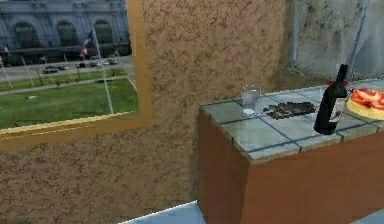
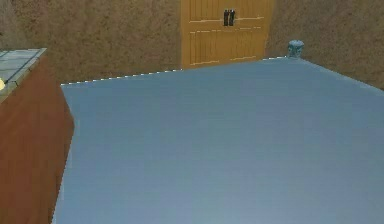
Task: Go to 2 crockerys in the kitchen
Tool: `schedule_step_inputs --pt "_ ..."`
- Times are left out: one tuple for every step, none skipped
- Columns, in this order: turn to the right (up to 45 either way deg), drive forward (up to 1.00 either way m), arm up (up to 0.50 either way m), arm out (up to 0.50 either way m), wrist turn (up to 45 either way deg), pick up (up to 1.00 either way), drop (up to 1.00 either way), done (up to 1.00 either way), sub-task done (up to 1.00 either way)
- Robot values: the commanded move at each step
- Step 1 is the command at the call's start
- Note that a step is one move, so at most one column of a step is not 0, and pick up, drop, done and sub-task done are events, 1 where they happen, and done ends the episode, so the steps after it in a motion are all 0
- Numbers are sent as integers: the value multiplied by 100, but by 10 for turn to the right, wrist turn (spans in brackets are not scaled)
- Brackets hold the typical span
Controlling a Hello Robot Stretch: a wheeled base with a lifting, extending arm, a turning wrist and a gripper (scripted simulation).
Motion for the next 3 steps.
schedule_step_inputs --pt "0 25 0 0 0 0 0 0 0" --pt "180 0 0 0 0 0 0 0 0" --pt "0 0 0 0 0 0 0 100 0"
